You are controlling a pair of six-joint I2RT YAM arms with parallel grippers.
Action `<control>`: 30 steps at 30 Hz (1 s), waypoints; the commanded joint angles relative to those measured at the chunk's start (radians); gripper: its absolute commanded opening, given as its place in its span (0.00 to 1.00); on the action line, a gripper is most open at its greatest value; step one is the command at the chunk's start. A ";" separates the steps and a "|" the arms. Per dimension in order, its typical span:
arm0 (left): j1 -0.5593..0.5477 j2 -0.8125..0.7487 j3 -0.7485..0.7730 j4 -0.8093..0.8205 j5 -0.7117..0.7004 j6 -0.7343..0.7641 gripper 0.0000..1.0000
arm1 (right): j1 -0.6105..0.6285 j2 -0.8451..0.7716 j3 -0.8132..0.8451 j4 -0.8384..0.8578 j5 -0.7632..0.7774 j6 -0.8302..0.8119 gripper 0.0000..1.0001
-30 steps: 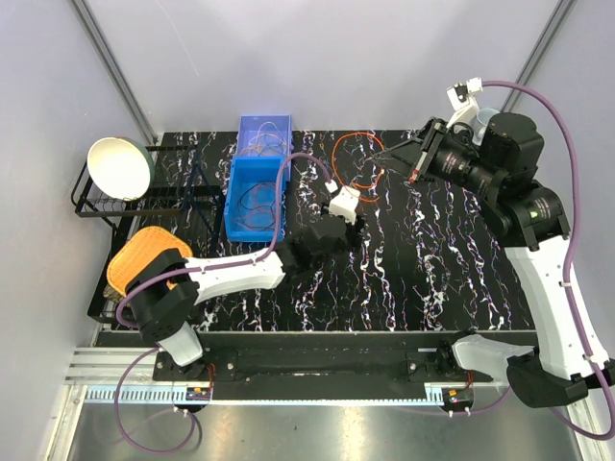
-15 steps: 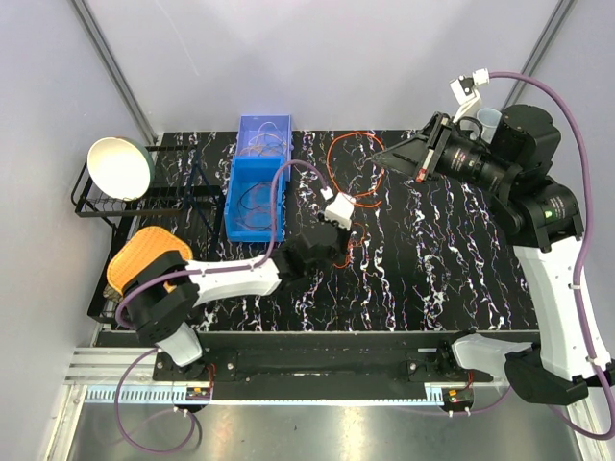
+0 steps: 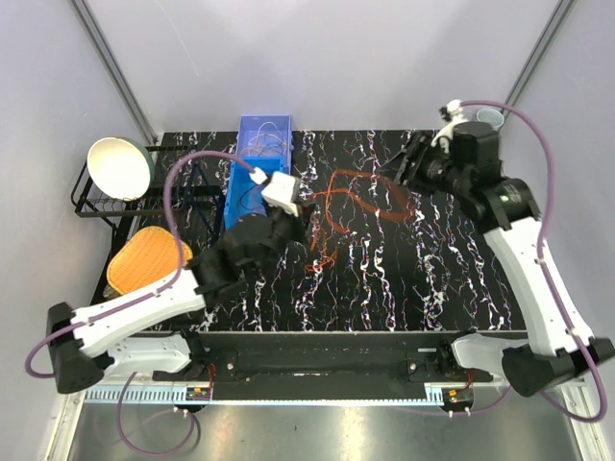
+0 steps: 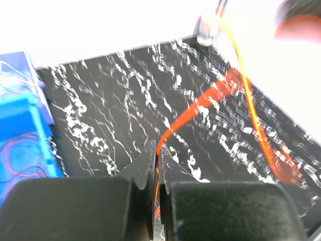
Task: Untangle the cables
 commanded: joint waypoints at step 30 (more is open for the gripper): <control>0.026 0.183 0.630 -0.707 -0.076 -0.151 0.00 | 0.001 -0.193 -0.435 0.572 -0.621 0.069 0.83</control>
